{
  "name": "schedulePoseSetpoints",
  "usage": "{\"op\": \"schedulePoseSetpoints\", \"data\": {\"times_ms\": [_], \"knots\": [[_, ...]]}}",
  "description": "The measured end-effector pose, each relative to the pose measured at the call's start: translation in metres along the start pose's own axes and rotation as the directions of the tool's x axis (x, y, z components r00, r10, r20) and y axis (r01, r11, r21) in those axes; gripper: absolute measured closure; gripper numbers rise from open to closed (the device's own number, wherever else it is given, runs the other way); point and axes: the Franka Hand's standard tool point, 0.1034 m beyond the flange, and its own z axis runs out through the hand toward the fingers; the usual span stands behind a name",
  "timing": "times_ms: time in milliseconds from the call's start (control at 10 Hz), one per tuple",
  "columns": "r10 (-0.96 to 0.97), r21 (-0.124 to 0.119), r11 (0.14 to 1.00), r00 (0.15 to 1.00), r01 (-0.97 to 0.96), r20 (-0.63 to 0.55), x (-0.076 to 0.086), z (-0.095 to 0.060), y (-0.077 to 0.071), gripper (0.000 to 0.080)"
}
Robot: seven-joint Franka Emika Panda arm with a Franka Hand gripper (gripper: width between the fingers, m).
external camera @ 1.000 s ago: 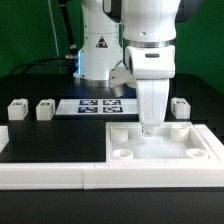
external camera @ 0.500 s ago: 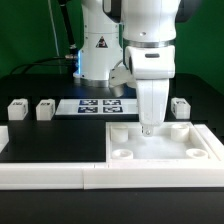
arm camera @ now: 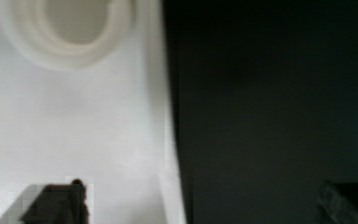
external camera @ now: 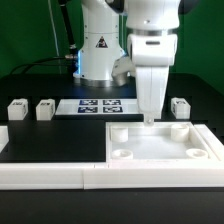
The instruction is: Assemble square table
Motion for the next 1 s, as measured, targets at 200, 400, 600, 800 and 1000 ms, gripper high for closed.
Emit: {"op": "schedulePoseSetpoints", "data": {"times_ms": [200, 400, 600, 800, 1000], "knots": [[0.101, -0.008, 0.995, 0.995, -0.101, 0.002, 0.013, -0.01, -0.012, 0.015], [0.354, -0.006, 0.935, 0.935, -0.354, 0.001, 0.039, -0.008, -0.027, 0.015], [0.561, -0.008, 0.828, 0.828, -0.561, 0.003, 0.058, -0.004, -0.038, 0.015], [0.655, -0.006, 0.756, 0.756, -0.655, 0.002, 0.057, -0.004, -0.037, 0.015], [0.811, 0.007, 0.585, 0.585, -0.811, 0.003, 0.06, -0.003, -0.04, 0.015]]}}
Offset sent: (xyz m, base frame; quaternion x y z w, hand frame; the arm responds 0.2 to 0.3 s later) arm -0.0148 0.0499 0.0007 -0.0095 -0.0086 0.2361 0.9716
